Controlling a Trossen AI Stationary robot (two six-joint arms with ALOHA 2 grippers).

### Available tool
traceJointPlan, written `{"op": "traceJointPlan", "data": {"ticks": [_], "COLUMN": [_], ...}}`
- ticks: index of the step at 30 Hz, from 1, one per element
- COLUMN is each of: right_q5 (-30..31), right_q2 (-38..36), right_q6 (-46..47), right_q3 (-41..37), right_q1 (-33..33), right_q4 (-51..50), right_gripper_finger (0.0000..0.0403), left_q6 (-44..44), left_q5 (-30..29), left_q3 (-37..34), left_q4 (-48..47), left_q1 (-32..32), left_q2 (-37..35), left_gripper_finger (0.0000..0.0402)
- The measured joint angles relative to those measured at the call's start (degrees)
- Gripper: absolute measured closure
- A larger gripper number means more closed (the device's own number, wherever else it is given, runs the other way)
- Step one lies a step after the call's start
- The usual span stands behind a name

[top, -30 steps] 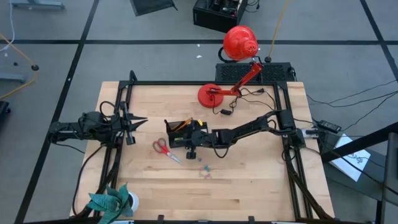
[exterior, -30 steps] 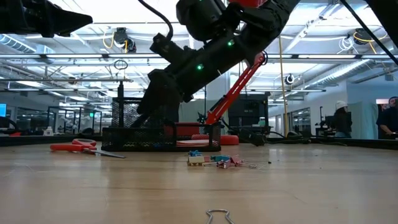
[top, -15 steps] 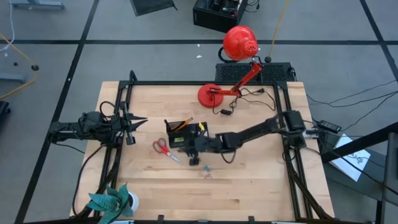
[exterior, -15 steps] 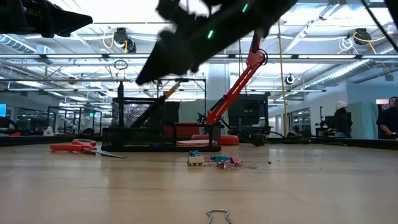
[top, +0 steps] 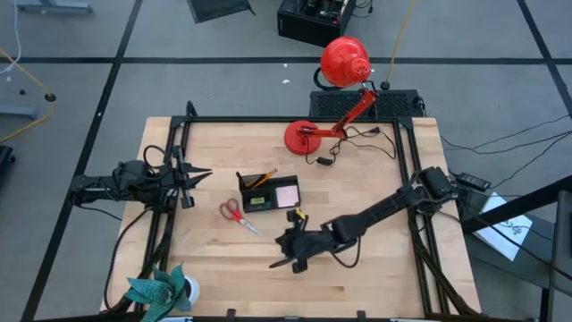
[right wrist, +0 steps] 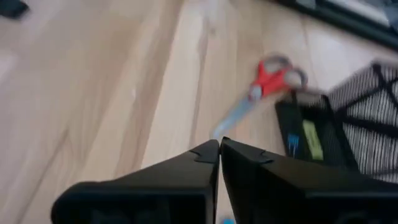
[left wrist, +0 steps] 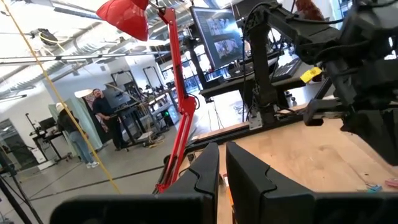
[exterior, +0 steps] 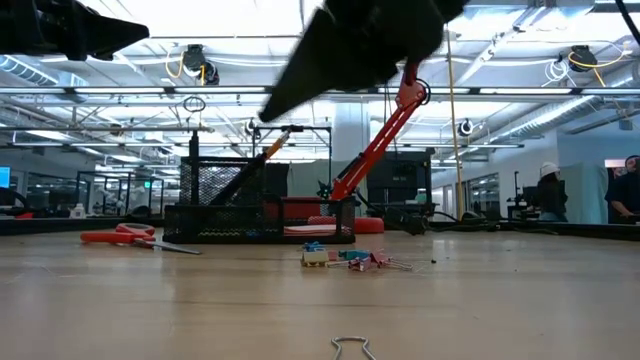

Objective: Pick and place office supplies into organizer
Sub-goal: Put the blue binder clip into the mesh desk organizer

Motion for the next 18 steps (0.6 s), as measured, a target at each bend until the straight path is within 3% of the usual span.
{"op": "traceJointPlan", "data": {"ticks": [9,18], "right_q5": [0.32,0.16], "right_q2": [0.06,-1.76], "right_q6": [10.19,11.90], "right_q3": [-9.28,-21.38], "right_q1": [0.95,1.21], "right_q4": [-0.83,13.54], "right_gripper_finger": [0.0400,0.0402], "left_q6": [-0.02,-0.07], "left_q5": [0.00,-0.02], "left_q3": [0.00,0.00], "left_q4": [-0.02,0.00], "left_q1": [-0.02,-0.02], "left_q2": [0.00,-0.02], "left_gripper_finger": [0.0366,0.0366]}}
